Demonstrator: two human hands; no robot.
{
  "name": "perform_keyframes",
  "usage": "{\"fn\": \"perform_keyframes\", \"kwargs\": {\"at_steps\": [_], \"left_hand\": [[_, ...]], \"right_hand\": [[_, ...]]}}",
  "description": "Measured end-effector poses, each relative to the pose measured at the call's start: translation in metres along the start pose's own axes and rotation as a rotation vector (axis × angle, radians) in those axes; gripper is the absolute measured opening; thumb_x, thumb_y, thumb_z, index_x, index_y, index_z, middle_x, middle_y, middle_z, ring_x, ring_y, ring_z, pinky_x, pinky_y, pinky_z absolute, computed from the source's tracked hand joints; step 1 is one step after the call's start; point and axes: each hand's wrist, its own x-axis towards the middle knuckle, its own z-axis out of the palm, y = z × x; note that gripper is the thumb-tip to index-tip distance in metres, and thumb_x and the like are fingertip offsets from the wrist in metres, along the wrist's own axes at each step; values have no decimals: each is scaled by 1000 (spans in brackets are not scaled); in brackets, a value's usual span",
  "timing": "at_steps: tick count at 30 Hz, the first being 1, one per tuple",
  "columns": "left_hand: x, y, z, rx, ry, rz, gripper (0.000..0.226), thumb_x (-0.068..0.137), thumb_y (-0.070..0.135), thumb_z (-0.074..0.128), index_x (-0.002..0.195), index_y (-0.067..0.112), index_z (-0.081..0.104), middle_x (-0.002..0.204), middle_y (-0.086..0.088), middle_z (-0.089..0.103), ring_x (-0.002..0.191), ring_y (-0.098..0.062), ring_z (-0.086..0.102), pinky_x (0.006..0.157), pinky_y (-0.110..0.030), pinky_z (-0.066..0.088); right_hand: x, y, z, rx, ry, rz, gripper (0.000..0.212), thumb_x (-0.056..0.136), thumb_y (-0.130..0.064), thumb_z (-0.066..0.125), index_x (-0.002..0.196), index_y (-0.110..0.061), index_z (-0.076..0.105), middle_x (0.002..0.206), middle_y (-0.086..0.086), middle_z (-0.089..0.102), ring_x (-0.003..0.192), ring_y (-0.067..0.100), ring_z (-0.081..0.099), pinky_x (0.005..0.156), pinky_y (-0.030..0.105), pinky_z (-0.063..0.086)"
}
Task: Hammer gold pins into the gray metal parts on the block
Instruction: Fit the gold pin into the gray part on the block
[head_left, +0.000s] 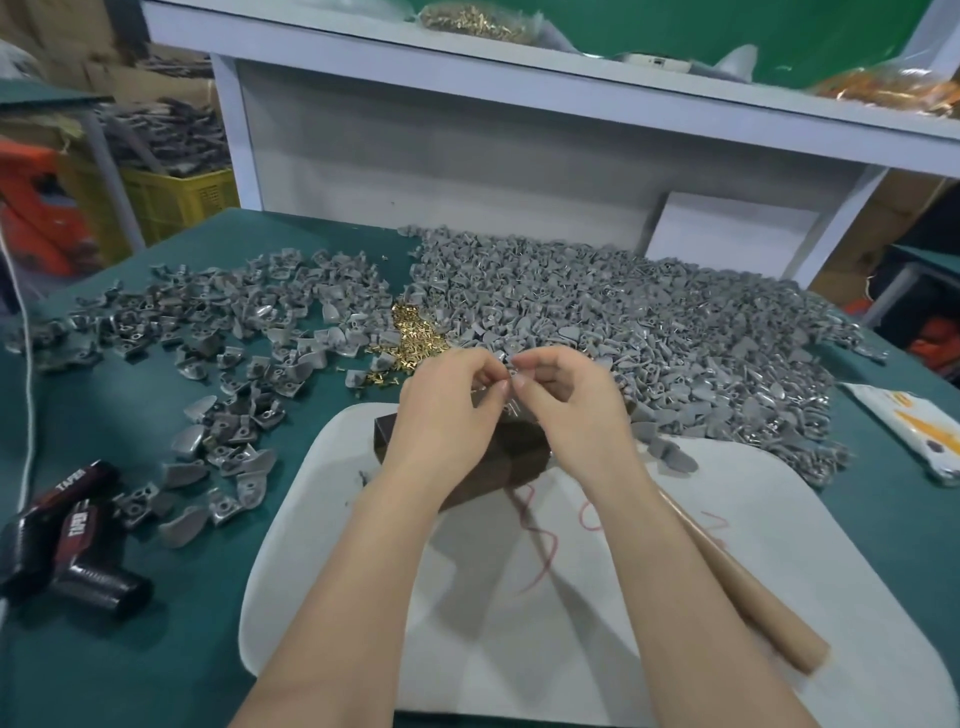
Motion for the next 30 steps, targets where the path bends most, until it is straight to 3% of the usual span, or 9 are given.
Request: {"fn": "perform_keyframes", "kwargs": {"at_steps": [5, 7, 9, 12, 14, 17, 23, 30], "left_hand": [[-1, 2, 3, 29, -3, 33, 10, 89, 18, 61, 83, 25, 64, 90, 8, 60, 92, -16, 55, 88, -40, 45], [-1, 1, 0, 34, -30, 0, 11, 88, 23, 63, 81, 31, 61, 94, 9, 61, 95, -15, 56, 92, -42, 44], [1, -2, -7, 54, -59, -81, 13, 84, 29, 67, 81, 36, 57, 100, 11, 63, 100, -15, 57, 97, -43, 41], [1, -8, -11, 183, -100, -151, 13, 80, 39, 70, 84, 36, 58, 107, 11, 62, 106, -16, 56, 99, -40, 37], [0, -7, -9, 242, -120, -147, 12, 79, 40, 69, 82, 35, 59, 103, 11, 63, 106, -16, 56, 94, -37, 37], [0, -8, -6, 300, -131, -131, 9, 83, 37, 66, 79, 35, 59, 98, 11, 65, 106, -18, 55, 87, -37, 32], [1, -9, -5, 313, -146, -108, 10, 85, 33, 64, 78, 34, 56, 88, 12, 57, 105, -21, 54, 90, -39, 36], [2, -8, -3, 306, -128, -93, 11, 86, 32, 63, 77, 36, 57, 85, 13, 55, 103, -21, 54, 91, -39, 37]], "right_hand": [[0, 1, -1, 288, -42, 157, 15, 88, -1, 59, 85, -14, 66, 80, 7, 70, 73, 16, 64, 74, 28, 55], [0, 3, -2, 209, -9, 122, 18, 88, -3, 59, 80, -18, 65, 76, 4, 68, 70, 15, 62, 74, 31, 53], [1, 5, -4, -17, 44, 38, 22, 87, -5, 61, 75, -23, 62, 76, 1, 66, 73, 15, 60, 76, 31, 50], [0, 6, -5, -299, 15, -47, 17, 86, -9, 63, 77, -24, 61, 83, -4, 60, 74, 8, 55, 73, 18, 41], [-1, 6, -4, -343, -23, -73, 16, 85, -10, 63, 78, -24, 61, 84, -9, 52, 73, 3, 52, 71, 13, 37], [-3, 6, -2, -384, -70, -95, 16, 85, -8, 63, 78, -22, 62, 87, -6, 50, 77, 9, 53, 75, 15, 37], [-3, 4, 2, -516, -63, -133, 6, 87, -10, 61, 85, -13, 66, 89, -4, 51, 83, 15, 52, 80, 28, 41], [-4, 2, 5, -551, -37, -149, 7, 86, -8, 61, 84, -10, 67, 88, -4, 52, 83, 17, 53, 80, 29, 41]]}}
